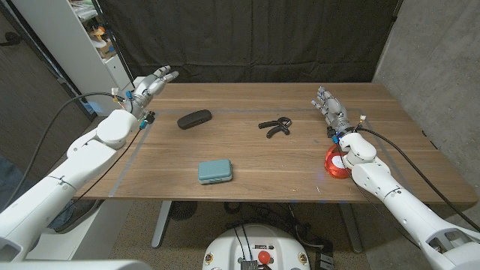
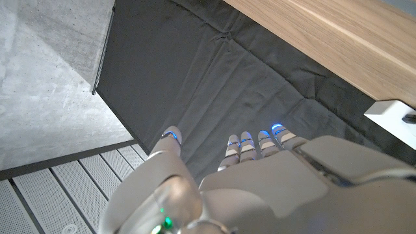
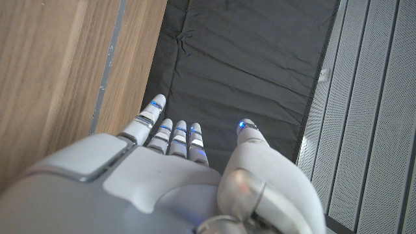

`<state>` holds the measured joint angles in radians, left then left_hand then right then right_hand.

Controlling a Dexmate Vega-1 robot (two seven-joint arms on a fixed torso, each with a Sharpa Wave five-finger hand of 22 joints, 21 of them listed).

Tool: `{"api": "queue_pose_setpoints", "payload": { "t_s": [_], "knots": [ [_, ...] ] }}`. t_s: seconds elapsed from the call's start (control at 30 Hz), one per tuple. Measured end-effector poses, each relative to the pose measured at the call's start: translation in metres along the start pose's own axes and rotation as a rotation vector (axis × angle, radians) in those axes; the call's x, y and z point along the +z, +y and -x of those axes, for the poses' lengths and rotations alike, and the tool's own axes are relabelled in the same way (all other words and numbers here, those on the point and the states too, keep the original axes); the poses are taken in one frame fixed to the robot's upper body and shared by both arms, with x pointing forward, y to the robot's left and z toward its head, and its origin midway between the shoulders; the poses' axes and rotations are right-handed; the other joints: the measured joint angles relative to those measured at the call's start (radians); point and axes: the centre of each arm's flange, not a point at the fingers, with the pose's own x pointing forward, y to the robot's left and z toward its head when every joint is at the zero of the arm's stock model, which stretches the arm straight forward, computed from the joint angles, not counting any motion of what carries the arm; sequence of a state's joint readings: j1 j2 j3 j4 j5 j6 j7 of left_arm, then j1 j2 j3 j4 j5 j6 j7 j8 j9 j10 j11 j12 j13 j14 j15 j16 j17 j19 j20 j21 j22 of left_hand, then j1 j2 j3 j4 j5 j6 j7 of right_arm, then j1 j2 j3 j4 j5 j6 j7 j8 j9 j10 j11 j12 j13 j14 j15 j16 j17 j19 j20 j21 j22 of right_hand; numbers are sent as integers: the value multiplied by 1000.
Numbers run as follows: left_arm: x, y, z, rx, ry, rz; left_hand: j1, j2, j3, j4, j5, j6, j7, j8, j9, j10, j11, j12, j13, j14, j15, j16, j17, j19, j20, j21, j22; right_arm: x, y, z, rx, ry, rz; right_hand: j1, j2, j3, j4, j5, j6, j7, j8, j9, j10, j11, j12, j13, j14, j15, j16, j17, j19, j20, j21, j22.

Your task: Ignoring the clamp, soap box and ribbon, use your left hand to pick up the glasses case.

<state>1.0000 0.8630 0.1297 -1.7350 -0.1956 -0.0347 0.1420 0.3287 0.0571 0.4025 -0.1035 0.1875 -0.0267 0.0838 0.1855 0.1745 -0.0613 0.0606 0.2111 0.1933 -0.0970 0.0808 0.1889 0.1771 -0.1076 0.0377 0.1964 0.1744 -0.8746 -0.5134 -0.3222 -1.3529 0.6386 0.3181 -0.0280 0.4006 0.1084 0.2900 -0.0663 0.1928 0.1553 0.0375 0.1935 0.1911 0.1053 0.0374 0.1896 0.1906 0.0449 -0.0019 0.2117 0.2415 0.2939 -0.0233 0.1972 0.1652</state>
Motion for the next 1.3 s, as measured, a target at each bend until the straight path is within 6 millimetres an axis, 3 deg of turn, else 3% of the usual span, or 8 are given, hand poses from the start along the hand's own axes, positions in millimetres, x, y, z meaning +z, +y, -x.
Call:
{"api": "queue_pose_setpoints", "payload": {
  "t_s": [0.37, 1.3],
  "knots": [
    [9, 10, 0, 8, 14, -108, 50, -16, 7, -38, 0, 50, 21, 21, 5, 54, 8, 19, 5, 38, 14, 8, 2, 32, 3, 8, 0, 0, -1, -1, -3, 0, -2, 0, 0, 0, 0, 0, 0, 0, 0, 0, 0, 0, 0, 0, 0, 0, 0, -5, 0, 0, 0, 0],
    [21, 28, 5, 12, 45, -293, 81, -29, 4, -51, 0, 61, 22, 22, 5, 68, 11, 27, 9, 60, 14, 8, 2, 36, 7, 8, 0, 0, 1, -5, -4, -3, -11, 0, 0, 0, 0, 0, 0, 0, 0, 0, 5, -5, 0, 0, 0, 0, 0, -5, 0, 0, 0, 0]
  ]
}}
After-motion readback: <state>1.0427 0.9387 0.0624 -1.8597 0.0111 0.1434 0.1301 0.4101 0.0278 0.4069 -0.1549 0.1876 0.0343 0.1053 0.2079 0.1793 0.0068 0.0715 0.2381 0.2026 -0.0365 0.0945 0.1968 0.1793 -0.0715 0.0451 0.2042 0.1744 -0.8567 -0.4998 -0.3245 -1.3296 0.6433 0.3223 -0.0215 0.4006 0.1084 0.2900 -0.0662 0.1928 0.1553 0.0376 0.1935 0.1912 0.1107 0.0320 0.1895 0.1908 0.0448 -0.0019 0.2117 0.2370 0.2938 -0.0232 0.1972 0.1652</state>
